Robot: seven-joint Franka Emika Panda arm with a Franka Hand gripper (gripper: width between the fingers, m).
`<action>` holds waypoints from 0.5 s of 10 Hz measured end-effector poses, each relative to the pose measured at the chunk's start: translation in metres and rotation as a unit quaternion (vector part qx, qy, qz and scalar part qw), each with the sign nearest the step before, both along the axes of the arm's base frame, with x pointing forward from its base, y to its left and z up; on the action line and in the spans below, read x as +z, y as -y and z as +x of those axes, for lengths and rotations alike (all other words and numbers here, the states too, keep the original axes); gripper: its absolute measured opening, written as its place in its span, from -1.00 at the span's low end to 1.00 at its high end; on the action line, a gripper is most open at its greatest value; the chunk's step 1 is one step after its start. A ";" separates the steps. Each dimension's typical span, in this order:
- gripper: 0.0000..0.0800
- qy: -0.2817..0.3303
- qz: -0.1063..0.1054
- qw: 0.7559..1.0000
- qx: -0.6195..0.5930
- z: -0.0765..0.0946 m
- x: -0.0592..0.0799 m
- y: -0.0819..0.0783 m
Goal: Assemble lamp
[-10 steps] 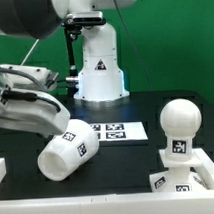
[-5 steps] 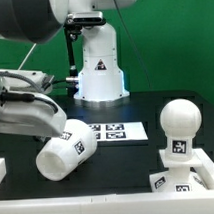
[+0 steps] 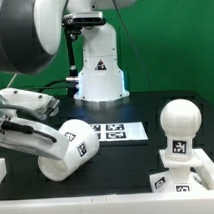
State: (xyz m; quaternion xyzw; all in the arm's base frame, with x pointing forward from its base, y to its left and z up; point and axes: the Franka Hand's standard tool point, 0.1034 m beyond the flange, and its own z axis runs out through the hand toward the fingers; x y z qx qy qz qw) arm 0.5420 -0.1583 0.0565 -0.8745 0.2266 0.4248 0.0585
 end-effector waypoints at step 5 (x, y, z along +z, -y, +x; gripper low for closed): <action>0.75 -0.010 -0.008 1.000 -0.019 -0.005 -0.007 0.005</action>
Offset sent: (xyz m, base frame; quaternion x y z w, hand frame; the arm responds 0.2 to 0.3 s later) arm 0.0000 0.0000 0.0000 0.0000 0.0000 0.0000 1.0000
